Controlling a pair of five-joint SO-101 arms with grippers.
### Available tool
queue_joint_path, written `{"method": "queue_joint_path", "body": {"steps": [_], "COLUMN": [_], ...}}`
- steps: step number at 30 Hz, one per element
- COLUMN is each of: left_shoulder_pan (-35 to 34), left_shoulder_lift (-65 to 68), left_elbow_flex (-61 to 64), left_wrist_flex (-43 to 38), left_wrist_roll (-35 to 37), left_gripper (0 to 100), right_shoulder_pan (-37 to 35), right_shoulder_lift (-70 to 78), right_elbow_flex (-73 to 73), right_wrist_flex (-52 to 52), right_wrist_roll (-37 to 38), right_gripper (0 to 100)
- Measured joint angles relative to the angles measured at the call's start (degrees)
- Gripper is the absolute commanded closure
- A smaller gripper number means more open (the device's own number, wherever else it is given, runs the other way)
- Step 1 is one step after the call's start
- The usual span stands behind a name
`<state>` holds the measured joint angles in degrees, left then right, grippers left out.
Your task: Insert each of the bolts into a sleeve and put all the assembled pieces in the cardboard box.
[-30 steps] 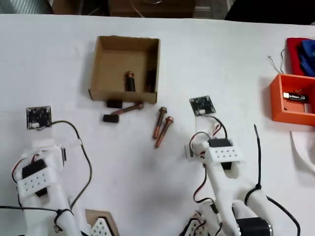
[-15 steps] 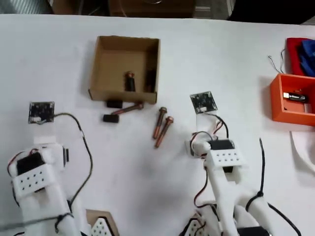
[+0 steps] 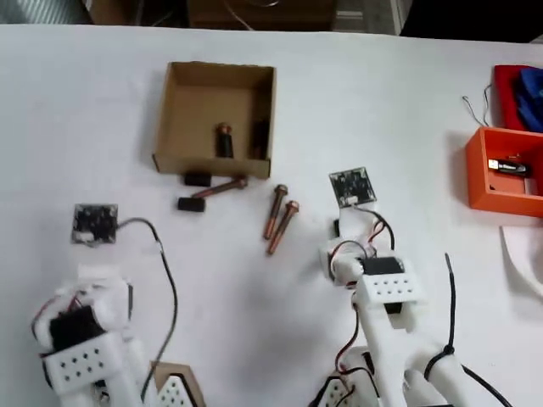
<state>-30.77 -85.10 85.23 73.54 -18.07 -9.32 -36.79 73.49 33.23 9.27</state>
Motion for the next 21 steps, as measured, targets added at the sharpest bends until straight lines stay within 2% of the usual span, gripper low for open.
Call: {"method": "queue_joint_path", "body": {"steps": [3,6,11,21], "left_shoulder_pan": [0.0,-0.09,0.0,0.0], "left_shoulder_lift": [-8.0,-15.82,-17.67,-17.93], "left_elbow_flex": [9.58,10.46,10.46,10.55], "left_wrist_flex": [-4.66,-5.27,-0.79,-0.35], "left_wrist_roll": [0.0,0.0,0.0,0.0], "left_gripper": [94,94,94,94], "right_shoulder_pan": [0.0,0.0,0.0,0.0], "right_shoulder_lift": [0.0,0.0,-0.09,-0.18], "right_elbow_flex": [0.35,0.53,0.62,0.62], "right_wrist_flex": [-0.18,-0.18,0.79,1.93], "right_wrist_roll": [0.0,0.0,0.0,0.0], "right_gripper": [77.6,77.6,77.6,77.6]}}
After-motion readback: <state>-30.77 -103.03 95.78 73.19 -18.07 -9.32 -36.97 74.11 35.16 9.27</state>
